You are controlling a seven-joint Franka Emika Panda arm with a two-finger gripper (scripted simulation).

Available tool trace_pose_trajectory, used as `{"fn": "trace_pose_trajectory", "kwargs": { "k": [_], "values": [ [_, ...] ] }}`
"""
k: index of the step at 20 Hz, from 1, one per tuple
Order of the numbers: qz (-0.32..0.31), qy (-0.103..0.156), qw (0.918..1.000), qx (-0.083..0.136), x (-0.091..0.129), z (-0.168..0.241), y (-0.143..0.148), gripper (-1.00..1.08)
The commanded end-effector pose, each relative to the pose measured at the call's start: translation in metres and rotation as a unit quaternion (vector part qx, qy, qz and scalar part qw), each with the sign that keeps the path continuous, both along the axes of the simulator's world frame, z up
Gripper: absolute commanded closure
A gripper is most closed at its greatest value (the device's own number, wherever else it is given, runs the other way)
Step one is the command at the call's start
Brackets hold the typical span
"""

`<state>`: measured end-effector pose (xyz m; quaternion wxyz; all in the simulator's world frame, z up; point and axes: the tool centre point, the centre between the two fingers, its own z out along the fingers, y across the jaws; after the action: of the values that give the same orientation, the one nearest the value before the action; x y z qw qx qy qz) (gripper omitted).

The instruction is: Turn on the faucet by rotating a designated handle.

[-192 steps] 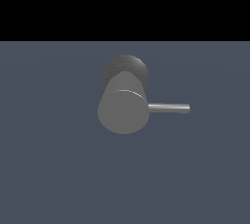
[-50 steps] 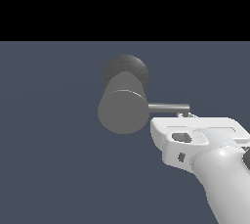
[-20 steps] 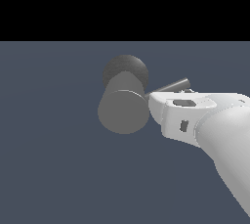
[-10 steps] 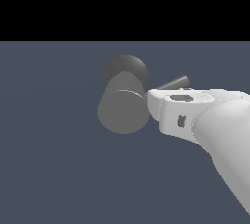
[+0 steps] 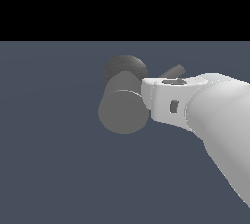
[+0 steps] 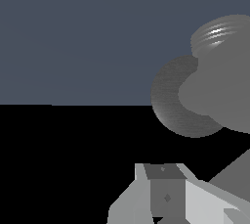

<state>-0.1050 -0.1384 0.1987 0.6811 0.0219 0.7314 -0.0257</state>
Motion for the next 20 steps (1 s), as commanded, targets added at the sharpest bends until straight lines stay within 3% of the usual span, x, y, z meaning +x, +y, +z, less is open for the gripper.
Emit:
{"fn": "trace_pose_trajectory", "kwargs": {
  "k": [1,8,9,20],
  "values": [
    [0.02,-0.028,0.9994,-0.003,0.004,0.033,0.026,1.08],
    [0.023,-0.035,0.9991,-0.004,0.004,0.054,0.04,1.08],
    [0.001,0.0,1.0,0.0,0.0,0.018,0.016,1.08],
    [0.012,-0.018,0.9998,-0.002,0.004,0.051,0.058,1.08]
  ]
}}
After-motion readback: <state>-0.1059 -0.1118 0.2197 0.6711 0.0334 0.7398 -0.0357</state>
